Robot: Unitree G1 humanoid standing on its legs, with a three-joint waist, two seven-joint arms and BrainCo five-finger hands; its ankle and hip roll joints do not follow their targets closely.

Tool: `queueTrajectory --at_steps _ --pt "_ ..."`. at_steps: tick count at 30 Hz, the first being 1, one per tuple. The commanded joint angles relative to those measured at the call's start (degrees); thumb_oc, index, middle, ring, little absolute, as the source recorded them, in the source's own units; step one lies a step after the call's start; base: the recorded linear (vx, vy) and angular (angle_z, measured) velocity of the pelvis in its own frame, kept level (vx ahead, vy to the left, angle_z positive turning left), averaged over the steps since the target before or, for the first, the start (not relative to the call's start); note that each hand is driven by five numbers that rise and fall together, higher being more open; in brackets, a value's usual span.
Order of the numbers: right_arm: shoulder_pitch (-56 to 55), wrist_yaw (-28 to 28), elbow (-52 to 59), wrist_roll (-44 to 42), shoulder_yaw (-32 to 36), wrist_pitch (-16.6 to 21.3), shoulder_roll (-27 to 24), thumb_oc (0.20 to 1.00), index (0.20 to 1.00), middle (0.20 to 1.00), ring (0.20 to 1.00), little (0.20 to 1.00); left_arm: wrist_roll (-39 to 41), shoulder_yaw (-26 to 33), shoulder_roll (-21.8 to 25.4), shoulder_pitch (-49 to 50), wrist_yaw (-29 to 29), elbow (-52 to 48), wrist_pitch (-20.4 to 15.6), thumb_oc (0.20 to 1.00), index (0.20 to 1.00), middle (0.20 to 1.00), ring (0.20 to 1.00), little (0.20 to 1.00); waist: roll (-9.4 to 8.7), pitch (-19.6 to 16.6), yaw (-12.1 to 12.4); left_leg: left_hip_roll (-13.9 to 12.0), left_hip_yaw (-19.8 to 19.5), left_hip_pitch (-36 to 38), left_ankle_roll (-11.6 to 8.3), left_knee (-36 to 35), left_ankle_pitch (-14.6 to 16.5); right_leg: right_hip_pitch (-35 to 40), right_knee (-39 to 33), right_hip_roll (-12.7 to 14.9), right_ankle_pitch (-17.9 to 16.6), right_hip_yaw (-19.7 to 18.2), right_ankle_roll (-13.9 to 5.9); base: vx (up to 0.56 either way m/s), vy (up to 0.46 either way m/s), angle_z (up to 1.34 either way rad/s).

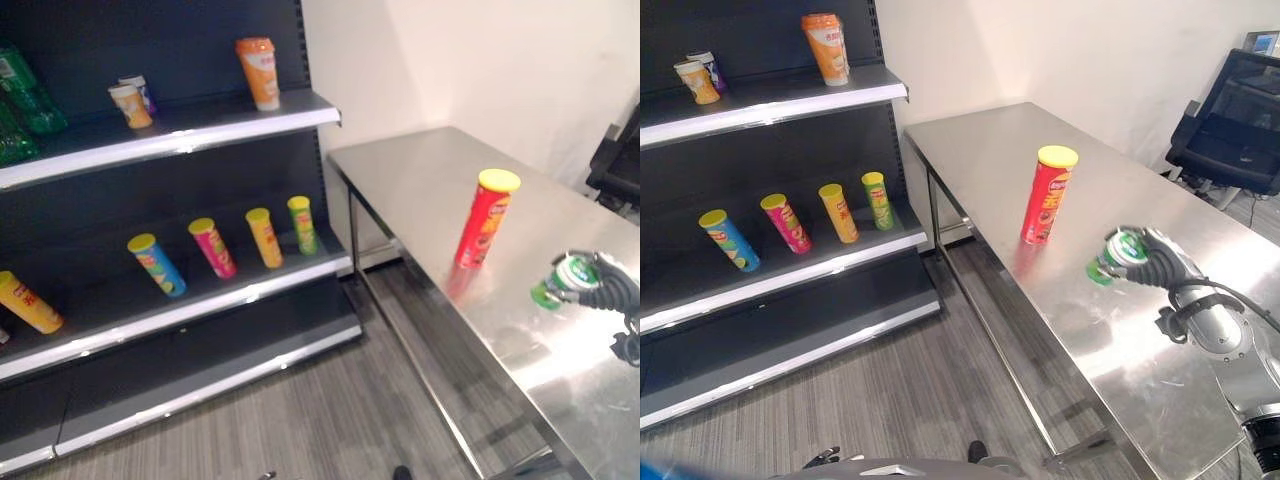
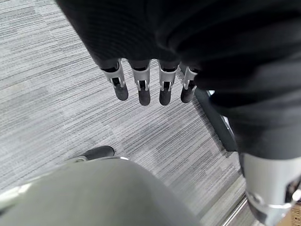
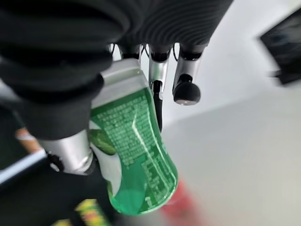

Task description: Put the goods on the table back onto the shelves and tidy them up.

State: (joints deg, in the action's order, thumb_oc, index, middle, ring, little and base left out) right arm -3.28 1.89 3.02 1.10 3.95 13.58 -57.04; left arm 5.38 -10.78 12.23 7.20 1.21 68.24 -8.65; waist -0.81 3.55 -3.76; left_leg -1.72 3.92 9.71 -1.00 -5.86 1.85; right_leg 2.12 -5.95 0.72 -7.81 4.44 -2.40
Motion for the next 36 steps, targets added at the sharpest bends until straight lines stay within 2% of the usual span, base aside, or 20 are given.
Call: queueTrajectory --at_steps 1,5,14,18,20,23,25,29,31,33,36 --pt "8.4 0.3 2.2 -4.3 -2.9 4.6 0.8 0.200 0.200 0.200 0.200 0.200 -0.8 -1.0 1.8 -3.3 -0.5 0.2 -1.4 1.000 1.000 1.000 1.000 1.000 -2.14 0.4 4.3 -1.5 1.6 -2.2 -4.11 1.3 -0.5 3.9 4.7 0.2 13.2 -1.8 -2.43 -0.03 -0.090 0.18" --pt "12.2 1.9 5.1 -4.6 -8.7 5.2 1.4 0.200 0.200 0.200 0.200 0.200 -0.5 -0.8 1.8 -2.9 -0.4 0.4 -1.3 1.000 1.000 1.000 1.000 1.000 -2.32 0.8 5.7 -1.9 -0.5 -2.9 -4.73 1.8 -1.0 4.5 4.9 0.1 13.8 0.2 -1.95 -0.02 -0.078 0.25" --pt "17.3 2.5 6.3 -4.2 -17.2 5.6 2.0 0.200 0.200 0.200 0.200 0.200 -0.3 -1.7 2.3 -2.5 -0.7 -0.4 -1.4 1.000 1.000 1.000 1.000 1.000 -2.10 2.0 8.1 -2.4 -5.8 -5.8 -5.63 3.5 -2.3 5.2 4.8 -0.2 14.5 4.8 -1.02 -0.02 -0.072 0.42" --pt "17.7 1.2 5.5 -4.0 -17.6 5.8 1.9 0.200 0.200 0.200 0.200 0.200 0.6 -2.2 2.0 -3.3 -1.4 -1.1 -1.9 1.000 1.000 1.000 1.000 1.000 -2.17 3.3 8.4 -1.6 -5.6 -9.3 -6.13 8.3 -1.9 5.6 5.0 0.7 14.7 6.1 -0.79 -0.03 -0.001 0.22" --pt "16.6 0.5 5.4 -4.3 -16.3 5.6 1.9 0.200 0.200 0.200 0.200 0.200 0.9 -2.8 1.8 -4.2 -1.4 -1.9 -1.9 1.000 1.000 1.000 1.000 1.000 -2.14 4.0 8.2 -2.0 -5.5 -11.9 -6.98 9.1 -3.1 5.8 5.2 1.4 14.9 8.0 -0.85 -0.03 0.032 0.28" --pt "17.0 -0.2 4.8 -4.0 -16.6 5.1 2.3 0.200 0.200 0.200 0.200 0.200 1.7 -2.6 1.6 -5.1 -2.2 -1.5 -1.9 1.000 1.000 1.000 1.000 1.000 -1.91 4.4 7.8 -3.2 -5.7 -13.7 -7.22 7.5 -4.8 4.7 5.6 2.1 14.8 9.1 -1.31 0.00 0.069 0.63" --pt "16.6 -0.5 5.0 -3.7 -16.7 4.8 2.4 0.200 0.200 0.200 0.200 0.200 2.1 -2.1 1.2 -5.6 -2.6 -1.2 -2.1 1.000 1.000 1.000 1.000 1.000 -1.74 4.7 7.5 -4.6 -4.2 -15.6 -7.59 5.4 -7.1 4.5 5.4 2.6 14.9 9.2 -1.81 0.08 0.125 0.53" --pt "14.0 -1.3 4.7 -3.7 -16.0 4.3 4.0 0.200 0.200 0.200 0.200 0.200 1.2 -1.5 1.6 -5.8 -3.2 -1.4 -2.1 1.000 1.000 1.000 1.000 1.000 -2.12 5.4 7.8 -6.8 1.1 -18.9 -7.63 2.7 -7.9 5.5 4.9 3.3 16.0 8.3 -2.33 0.17 0.136 0.14" --pt "12.7 -1.0 5.1 -2.6 -15.8 4.2 4.8 0.200 0.200 0.200 0.200 0.200 0.3 -0.7 1.5 -4.7 -3.4 -1.3 -2.1 1.000 1.000 1.000 1.000 1.000 -1.23 4.2 7.7 -7.1 1.9 -17.5 -7.74 1.4 -8.9 6.8 4.1 3.0 16.5 7.2 -3.09 0.26 0.187 -0.32" --pt "12.6 -1.0 5.0 -1.9 -16.1 3.7 5.5 0.200 0.200 0.200 0.200 0.200 -0.1 -0.3 1.6 -4.3 -3.5 -1.4 -2.1 1.000 1.000 1.000 1.000 1.000 -1.14 3.4 7.6 -6.4 2.6 -17.0 -7.57 1.6 -8.8 7.8 3.9 4.2 16.7 6.2 -3.66 0.27 0.235 -0.39" --pt "14.1 -0.5 4.7 -2.5 -17.5 3.5 7.0 0.200 0.200 0.200 0.200 0.200 -0.4 0.0 2.1 -4.5 -3.5 -1.4 -2.2 1.000 1.000 1.000 1.000 1.000 -1.83 2.6 7.8 -4.5 4.0 -16.5 -5.83 3.1 -7.0 7.5 4.8 7.1 16.3 4.1 -5.12 0.26 0.289 -0.56"
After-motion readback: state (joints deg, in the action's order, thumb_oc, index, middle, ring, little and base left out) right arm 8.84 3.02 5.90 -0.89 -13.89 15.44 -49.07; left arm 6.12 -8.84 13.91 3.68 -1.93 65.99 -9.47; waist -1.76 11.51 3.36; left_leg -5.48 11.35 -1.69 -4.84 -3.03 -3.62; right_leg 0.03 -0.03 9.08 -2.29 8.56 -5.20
